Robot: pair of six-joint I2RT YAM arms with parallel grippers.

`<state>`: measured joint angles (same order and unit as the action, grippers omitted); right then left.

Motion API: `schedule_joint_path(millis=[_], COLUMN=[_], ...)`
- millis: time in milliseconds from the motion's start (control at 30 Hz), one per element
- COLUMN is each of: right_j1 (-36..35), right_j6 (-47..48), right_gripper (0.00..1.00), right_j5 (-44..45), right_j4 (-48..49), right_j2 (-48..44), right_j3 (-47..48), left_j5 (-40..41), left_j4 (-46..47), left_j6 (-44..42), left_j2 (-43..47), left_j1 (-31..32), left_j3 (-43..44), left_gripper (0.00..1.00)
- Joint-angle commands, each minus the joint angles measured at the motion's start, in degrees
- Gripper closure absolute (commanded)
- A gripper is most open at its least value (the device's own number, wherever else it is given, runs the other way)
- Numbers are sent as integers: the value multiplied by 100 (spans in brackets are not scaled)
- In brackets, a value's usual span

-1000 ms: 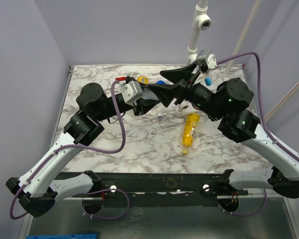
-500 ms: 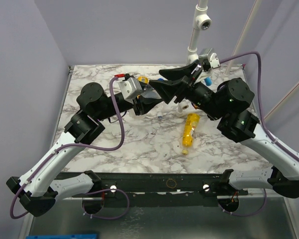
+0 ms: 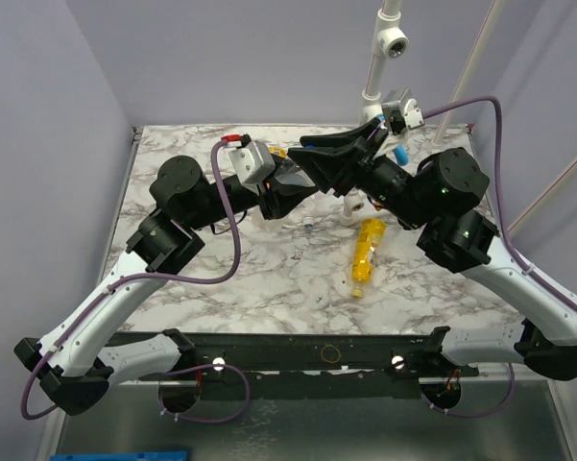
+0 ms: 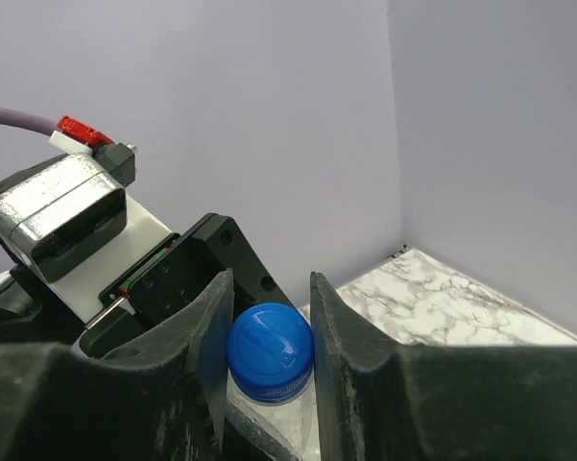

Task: Unscrew the bottle caps
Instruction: Unscrew the bottle cap from the plastic bottle.

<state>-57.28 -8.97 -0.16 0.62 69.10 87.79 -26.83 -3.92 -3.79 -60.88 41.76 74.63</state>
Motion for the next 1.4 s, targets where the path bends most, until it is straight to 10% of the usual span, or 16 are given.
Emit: schedule_joint_path(millis=[0,667,1033,1067,1200,1367], right_j1=[6,6,5,5,5,5], right_j6=[86,108,343,352,312,264], right_gripper=[99,99,99,95,19,0], right_j5=[-317,-6039,-6202,-5782,-3361,-1644], right_j4=[3,-845,-920,-919,-773,-897], right_j2=[90,388,361,301,21,-266], right_j3=[211,1393,1447,1423,1177,888], left_j5=[141,-3982,-4316,-4267,-3663,-2174], left_j4=[173,348,354,321,18,-368], left_j6=[353,2354,2312,2205,1470,12], left_j2=[-39,-317,-276,-260,-168,10], left_j1=[34,35,43,45,10,1], left_j3=[317,1139,1220,1207,1113,797], left_gripper=[100,100,100,100,100,100])
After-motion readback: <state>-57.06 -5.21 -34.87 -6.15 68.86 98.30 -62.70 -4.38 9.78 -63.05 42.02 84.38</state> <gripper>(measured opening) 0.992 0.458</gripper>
